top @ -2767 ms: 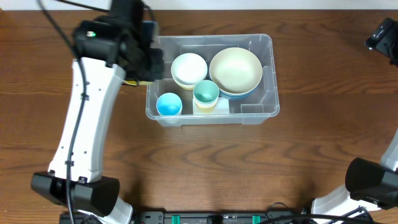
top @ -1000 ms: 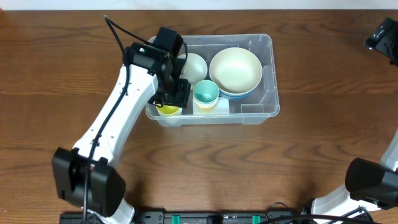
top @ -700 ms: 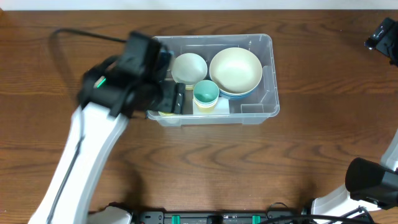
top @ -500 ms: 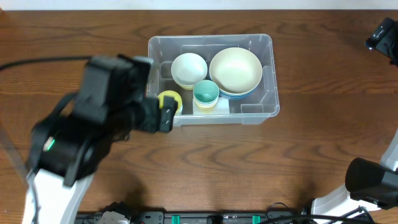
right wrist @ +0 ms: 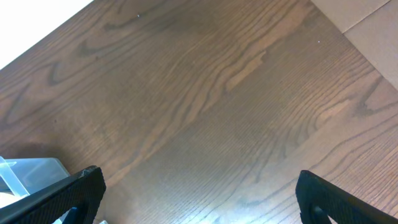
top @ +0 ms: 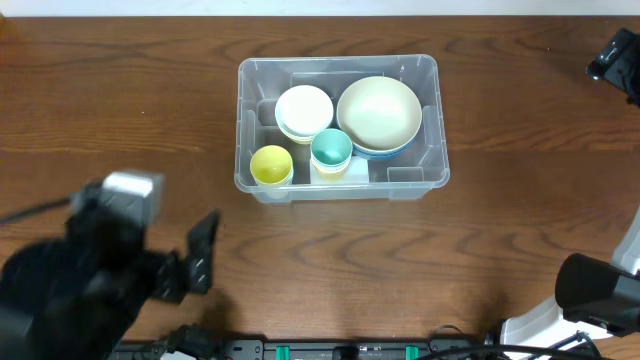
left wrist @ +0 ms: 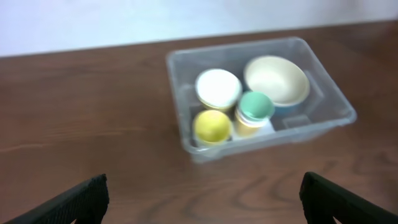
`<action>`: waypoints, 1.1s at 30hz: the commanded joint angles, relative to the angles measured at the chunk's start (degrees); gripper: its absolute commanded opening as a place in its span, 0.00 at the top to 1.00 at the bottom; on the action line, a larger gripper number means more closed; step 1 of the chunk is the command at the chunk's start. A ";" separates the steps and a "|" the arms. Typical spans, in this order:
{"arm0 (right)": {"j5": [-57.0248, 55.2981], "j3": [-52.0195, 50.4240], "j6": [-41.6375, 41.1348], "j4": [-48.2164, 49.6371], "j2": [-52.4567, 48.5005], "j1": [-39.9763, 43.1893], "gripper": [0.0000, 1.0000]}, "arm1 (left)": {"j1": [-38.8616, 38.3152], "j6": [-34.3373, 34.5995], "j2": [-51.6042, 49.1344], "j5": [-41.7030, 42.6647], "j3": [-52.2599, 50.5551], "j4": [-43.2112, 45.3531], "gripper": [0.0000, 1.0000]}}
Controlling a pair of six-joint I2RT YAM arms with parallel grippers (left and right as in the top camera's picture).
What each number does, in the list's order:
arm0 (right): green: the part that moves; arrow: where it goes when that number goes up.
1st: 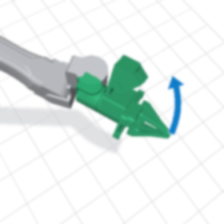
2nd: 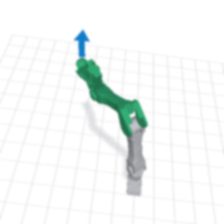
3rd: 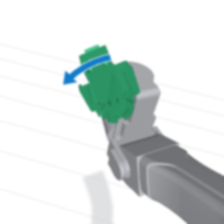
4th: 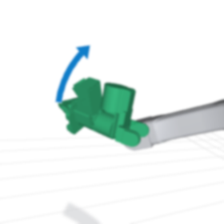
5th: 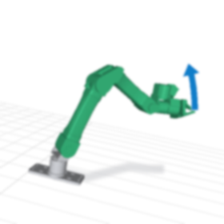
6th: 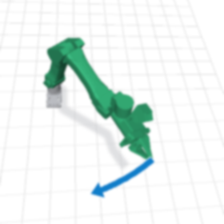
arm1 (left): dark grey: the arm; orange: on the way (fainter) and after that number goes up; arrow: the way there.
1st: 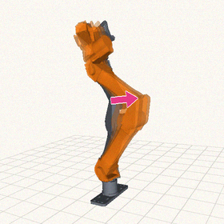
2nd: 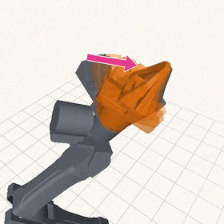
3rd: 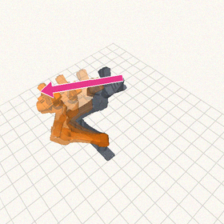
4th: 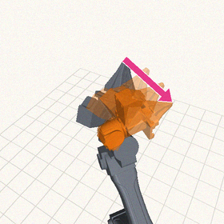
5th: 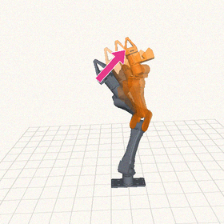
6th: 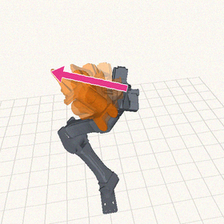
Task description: Pack container
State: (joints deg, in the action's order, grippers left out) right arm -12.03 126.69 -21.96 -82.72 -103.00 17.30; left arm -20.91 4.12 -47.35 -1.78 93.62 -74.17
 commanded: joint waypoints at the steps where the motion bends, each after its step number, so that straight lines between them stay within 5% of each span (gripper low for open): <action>1: -0.37 0.66 -0.74 -0.04 1.09 0.26 0.01 | -0.02 -1.07 4.28 -7.96 0.63 -0.94 0.02; 16: -0.37 0.66 -0.74 -0.07 1.09 0.26 0.01 | 9.88 -0.22 22.27 -7.08 -6.19 -1.49 0.02; 33: -0.37 0.66 -0.74 -0.07 1.09 0.26 0.01 | 16.35 -0.44 41.11 5.07 -57.09 51.91 0.02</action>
State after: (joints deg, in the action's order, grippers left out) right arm -12.05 126.69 -21.96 -82.72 -103.00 17.30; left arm -4.93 4.05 -8.16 -0.67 42.63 -27.92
